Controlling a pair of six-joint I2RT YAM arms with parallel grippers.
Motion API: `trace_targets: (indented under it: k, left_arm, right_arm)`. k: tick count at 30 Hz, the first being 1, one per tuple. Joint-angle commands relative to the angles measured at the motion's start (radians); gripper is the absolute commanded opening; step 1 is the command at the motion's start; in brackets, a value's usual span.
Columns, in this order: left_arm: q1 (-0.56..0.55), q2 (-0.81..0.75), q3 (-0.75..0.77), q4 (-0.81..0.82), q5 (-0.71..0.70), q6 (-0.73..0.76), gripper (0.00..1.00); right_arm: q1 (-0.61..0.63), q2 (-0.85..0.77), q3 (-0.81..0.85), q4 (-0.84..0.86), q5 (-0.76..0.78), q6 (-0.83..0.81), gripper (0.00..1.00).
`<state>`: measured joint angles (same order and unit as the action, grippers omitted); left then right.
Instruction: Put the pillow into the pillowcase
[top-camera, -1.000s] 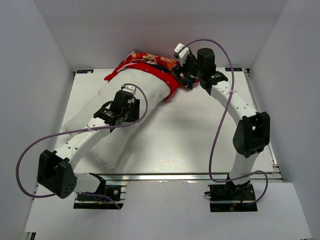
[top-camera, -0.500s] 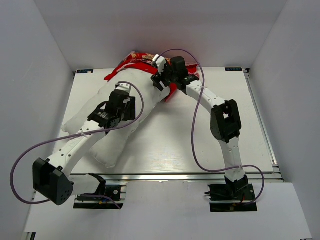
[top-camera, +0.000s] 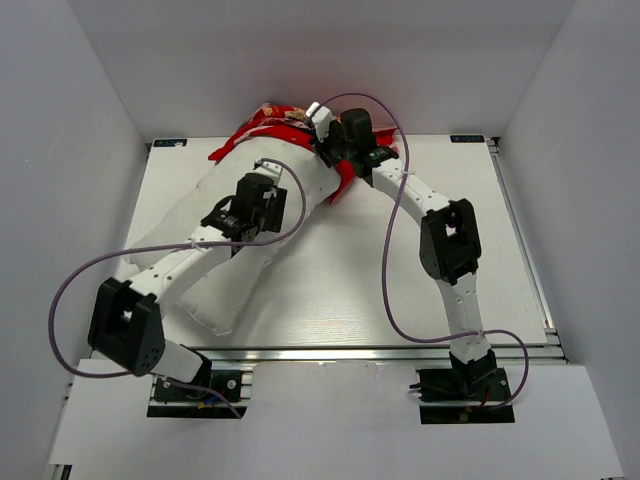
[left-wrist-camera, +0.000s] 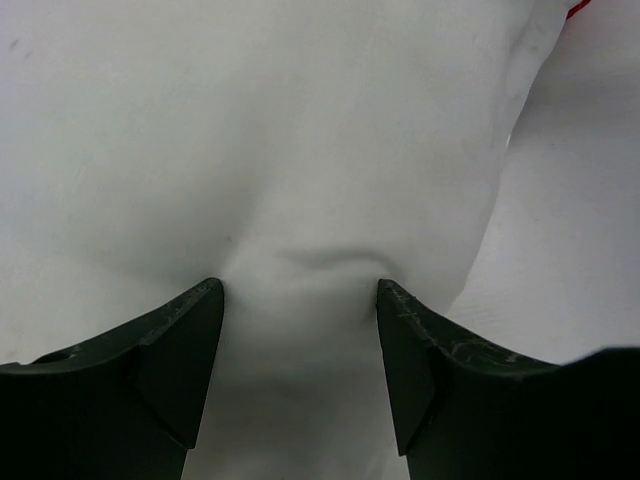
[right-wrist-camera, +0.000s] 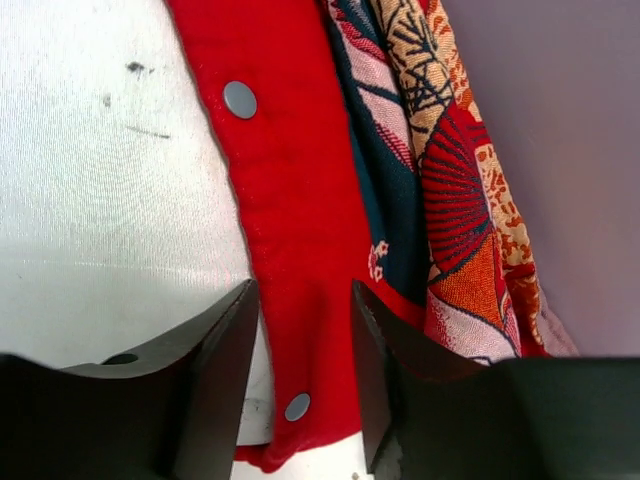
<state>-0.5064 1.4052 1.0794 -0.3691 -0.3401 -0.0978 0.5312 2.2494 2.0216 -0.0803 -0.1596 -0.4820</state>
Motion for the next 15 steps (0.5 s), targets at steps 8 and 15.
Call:
trace_targets:
  k: [8, 15]
  left_arm:
    - [0.000, 0.172, 0.057, 0.118, 0.006, 0.122, 0.69]
    - [0.000, 0.140, 0.013, 0.125, 0.018, 0.112, 0.59]
  right_arm:
    - [0.001, 0.035, 0.022, -0.007, -0.046, 0.014, 0.38]
    - [0.001, 0.051, 0.034, 0.013, 0.000, -0.006, 0.68]
